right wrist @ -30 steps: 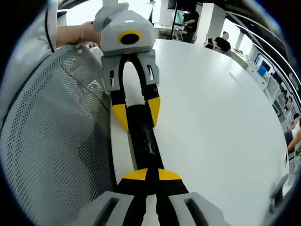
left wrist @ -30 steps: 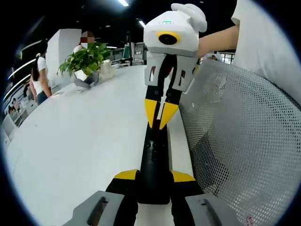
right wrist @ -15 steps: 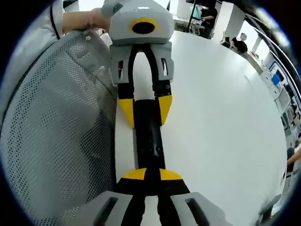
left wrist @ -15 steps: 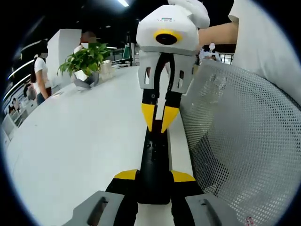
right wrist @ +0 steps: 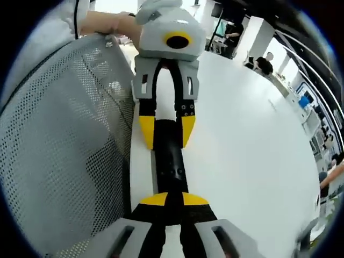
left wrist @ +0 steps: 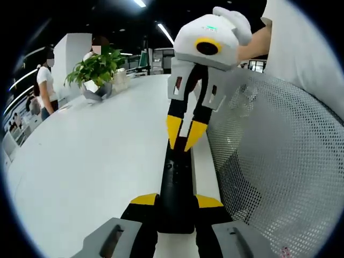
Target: Press the specified remote control buttons in sequence, fully releasing each button before pressing the next.
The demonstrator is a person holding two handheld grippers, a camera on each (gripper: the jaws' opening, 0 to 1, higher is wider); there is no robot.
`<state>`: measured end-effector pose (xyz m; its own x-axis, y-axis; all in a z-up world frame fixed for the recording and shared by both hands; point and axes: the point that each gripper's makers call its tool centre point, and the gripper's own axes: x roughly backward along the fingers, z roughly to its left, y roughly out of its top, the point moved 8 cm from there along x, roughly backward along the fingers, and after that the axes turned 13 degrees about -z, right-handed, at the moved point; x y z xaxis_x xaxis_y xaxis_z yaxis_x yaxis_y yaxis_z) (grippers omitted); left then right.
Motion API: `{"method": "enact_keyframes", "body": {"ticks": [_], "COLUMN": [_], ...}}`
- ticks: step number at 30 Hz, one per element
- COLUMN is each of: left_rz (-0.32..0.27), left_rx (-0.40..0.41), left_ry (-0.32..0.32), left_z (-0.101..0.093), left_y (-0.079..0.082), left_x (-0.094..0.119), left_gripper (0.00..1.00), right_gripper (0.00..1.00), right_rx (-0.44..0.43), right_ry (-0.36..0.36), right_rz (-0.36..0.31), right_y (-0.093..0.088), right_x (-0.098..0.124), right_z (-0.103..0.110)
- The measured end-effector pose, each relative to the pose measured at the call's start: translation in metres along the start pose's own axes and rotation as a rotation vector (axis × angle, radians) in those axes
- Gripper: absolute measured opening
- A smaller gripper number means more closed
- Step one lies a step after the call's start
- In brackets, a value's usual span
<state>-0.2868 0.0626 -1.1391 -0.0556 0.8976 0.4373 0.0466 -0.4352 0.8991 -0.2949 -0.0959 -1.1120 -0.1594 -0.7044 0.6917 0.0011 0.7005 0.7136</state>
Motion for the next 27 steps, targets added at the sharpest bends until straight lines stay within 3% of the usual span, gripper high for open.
{"method": "enact_keyframes", "body": {"ticks": [6,9,12,19,22,24,27], "left_rz": [0.0,-0.001,-0.002,-0.002,-0.003,-0.004,-0.005], "left_rx": [0.001,0.002,0.002,0.002,0.005,0.007,0.007], "left_ry": [-0.001,-0.001,-0.001,-0.001,-0.001,-0.001,-0.002], "left_z": [0.0,0.0,0.0,-0.001,0.0,-0.001,-0.001], "left_y": [0.0,0.0,0.0,-0.001,-0.001,-0.001,-0.001], "left_x": [0.0,0.0,0.0,0.0,0.0,0.0,0.0], "left_gripper": [0.24,0.24,0.24,0.24,0.24,0.24,0.24], "right_gripper": [0.06,0.07,0.06,0.06,0.06,0.06,0.06], "right_rx": [-0.012,-0.051,0.001,-0.018,-0.039,0.027,-0.036], "right_ry": [0.075,0.104,0.119,0.162,0.225,0.254,0.225], "right_rz": [0.039,0.025,0.067,0.086,0.205,0.261,0.228], "right_y": [0.005,0.009,0.01,0.01,0.017,0.022,0.019], "right_x": [-0.004,-0.007,-0.008,-0.01,-0.014,-0.018,-0.017], "right_z": [-0.004,-0.005,-0.005,-0.009,-0.013,-0.013,-0.013]}}
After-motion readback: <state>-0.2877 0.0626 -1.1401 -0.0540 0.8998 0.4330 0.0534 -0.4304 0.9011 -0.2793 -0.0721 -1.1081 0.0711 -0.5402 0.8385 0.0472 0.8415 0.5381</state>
